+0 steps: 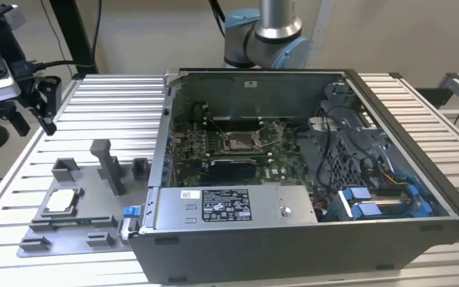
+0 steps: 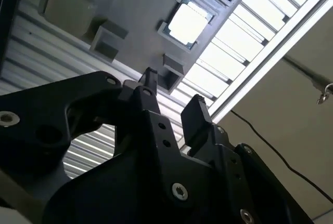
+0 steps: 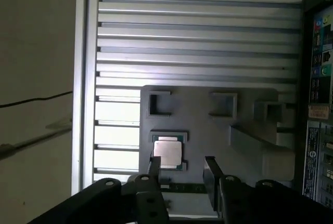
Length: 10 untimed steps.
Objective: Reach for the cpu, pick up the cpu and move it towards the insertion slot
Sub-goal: 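Pick up the cpu and move it towards the insertion slot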
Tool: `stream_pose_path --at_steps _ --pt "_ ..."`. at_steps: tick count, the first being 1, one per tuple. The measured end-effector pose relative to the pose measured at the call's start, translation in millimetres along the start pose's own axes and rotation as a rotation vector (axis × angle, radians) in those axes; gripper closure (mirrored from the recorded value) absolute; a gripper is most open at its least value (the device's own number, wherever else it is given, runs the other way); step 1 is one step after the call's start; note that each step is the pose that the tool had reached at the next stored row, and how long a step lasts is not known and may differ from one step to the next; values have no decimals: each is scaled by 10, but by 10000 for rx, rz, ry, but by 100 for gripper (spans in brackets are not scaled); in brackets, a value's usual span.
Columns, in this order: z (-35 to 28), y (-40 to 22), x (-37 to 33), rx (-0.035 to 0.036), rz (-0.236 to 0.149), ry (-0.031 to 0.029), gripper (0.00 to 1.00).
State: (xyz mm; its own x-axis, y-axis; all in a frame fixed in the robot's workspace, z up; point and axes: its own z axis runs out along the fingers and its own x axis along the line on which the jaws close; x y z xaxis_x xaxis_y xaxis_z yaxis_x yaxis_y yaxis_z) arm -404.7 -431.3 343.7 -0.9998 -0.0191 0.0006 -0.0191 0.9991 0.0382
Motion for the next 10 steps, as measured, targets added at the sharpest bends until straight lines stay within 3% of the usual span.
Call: stream_pose_path --at_steps 10 --pt "8 -1 1 -1 0 -1 0"
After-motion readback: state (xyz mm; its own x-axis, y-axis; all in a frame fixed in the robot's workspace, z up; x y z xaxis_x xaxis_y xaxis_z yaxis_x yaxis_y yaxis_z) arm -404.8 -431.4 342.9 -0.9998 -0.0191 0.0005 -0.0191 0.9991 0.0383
